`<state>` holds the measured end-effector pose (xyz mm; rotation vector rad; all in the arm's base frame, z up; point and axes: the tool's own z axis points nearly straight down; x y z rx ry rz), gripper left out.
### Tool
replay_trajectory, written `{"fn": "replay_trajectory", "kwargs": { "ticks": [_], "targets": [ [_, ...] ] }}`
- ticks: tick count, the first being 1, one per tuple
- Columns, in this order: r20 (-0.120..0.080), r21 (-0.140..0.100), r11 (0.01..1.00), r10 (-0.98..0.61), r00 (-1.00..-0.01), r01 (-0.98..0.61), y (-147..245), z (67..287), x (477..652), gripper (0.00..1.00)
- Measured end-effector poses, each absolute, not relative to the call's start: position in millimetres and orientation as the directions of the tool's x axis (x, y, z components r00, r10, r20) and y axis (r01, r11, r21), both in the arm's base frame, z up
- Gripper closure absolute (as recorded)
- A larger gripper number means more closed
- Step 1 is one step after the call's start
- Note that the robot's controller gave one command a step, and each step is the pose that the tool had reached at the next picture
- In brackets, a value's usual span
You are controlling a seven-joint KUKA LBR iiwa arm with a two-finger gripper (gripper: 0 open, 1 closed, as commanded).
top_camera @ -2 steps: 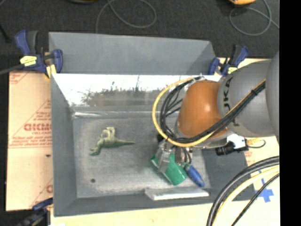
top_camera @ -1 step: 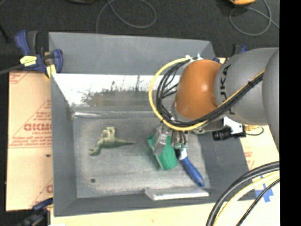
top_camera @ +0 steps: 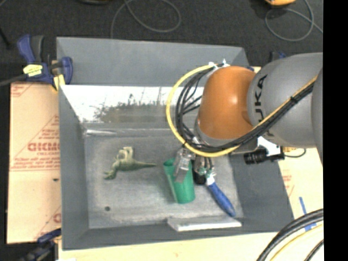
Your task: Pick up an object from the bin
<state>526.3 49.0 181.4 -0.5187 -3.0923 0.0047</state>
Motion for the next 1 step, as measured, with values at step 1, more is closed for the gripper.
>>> {"fn": "replay_trajectory", "kwargs": {
  "ticks": [1],
  "targets": [
    [-0.001,0.001,0.927,0.375,-0.927,0.375,3.0,261.6,551.8,1.00]
  ]
}}
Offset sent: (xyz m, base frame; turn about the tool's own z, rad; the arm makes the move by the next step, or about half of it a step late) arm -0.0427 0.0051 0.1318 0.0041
